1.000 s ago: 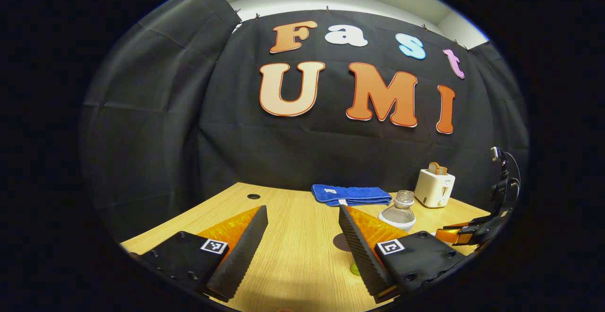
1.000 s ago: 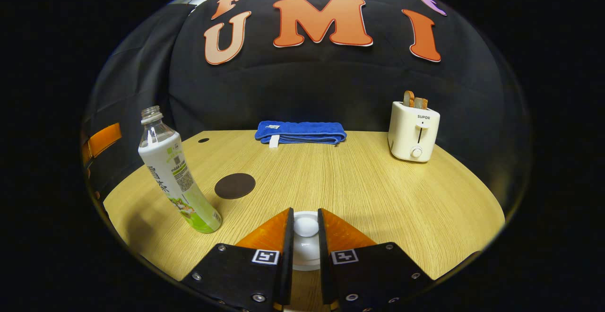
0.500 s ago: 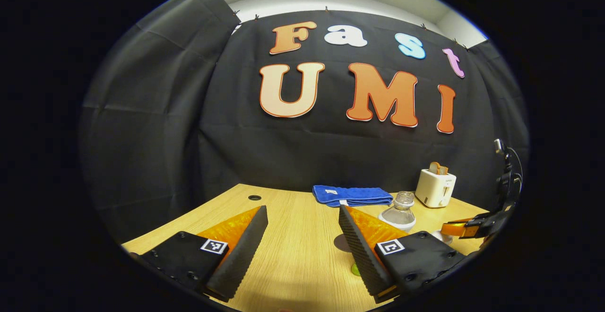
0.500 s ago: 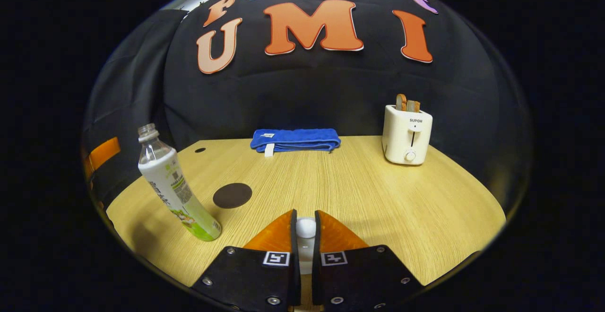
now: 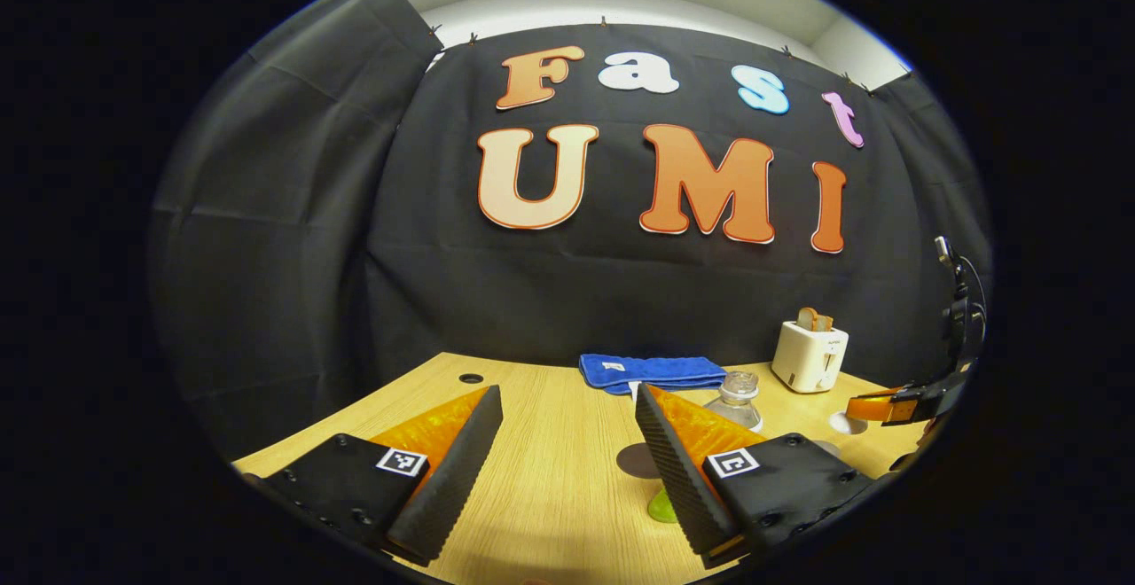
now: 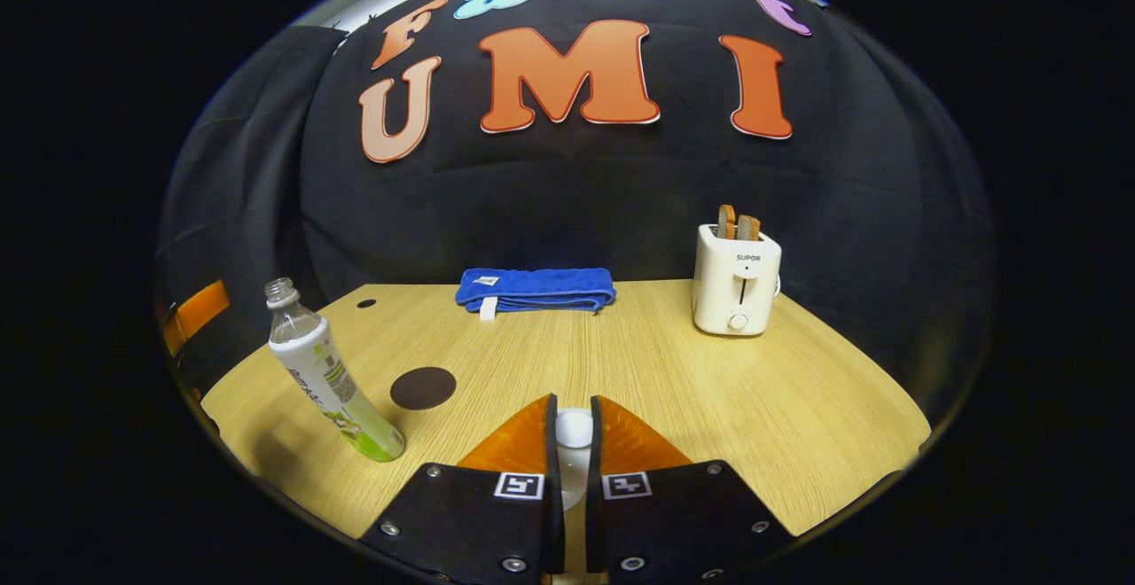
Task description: Open the teacup lid with one hand, grasp the water bottle and pour water into the teacup with the other hand; after pouring, place the water bottle on the coaster and then close the teacup lid.
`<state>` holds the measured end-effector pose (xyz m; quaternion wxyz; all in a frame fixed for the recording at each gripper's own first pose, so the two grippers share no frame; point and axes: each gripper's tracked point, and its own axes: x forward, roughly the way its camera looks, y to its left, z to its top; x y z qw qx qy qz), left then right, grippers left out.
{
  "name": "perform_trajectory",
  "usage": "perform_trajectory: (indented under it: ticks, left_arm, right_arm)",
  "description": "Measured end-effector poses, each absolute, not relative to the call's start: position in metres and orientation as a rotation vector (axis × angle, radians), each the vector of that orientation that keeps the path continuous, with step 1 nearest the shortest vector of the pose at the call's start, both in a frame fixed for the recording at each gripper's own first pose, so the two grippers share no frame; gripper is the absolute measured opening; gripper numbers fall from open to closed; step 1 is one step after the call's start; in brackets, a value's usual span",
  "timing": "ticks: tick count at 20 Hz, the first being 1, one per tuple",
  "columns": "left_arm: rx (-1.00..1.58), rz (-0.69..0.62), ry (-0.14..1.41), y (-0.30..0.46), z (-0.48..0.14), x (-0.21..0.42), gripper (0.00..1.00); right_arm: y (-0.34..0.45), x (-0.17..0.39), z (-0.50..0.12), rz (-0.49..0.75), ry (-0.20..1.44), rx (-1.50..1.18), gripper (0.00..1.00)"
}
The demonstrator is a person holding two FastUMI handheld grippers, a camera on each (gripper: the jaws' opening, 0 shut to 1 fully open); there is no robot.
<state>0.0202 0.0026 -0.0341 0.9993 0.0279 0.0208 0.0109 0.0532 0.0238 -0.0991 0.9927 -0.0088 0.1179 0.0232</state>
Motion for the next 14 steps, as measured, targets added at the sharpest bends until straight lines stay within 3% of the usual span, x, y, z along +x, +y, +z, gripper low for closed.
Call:
perform_trajectory:
  ticks: [14]
  left_arm:
    - [0.078,-0.166,0.005,-0.117,-0.009,0.028,0.99]
  right_arm:
    - [-0.038,0.035,-0.104,-0.038,0.229,0.005,0.10]
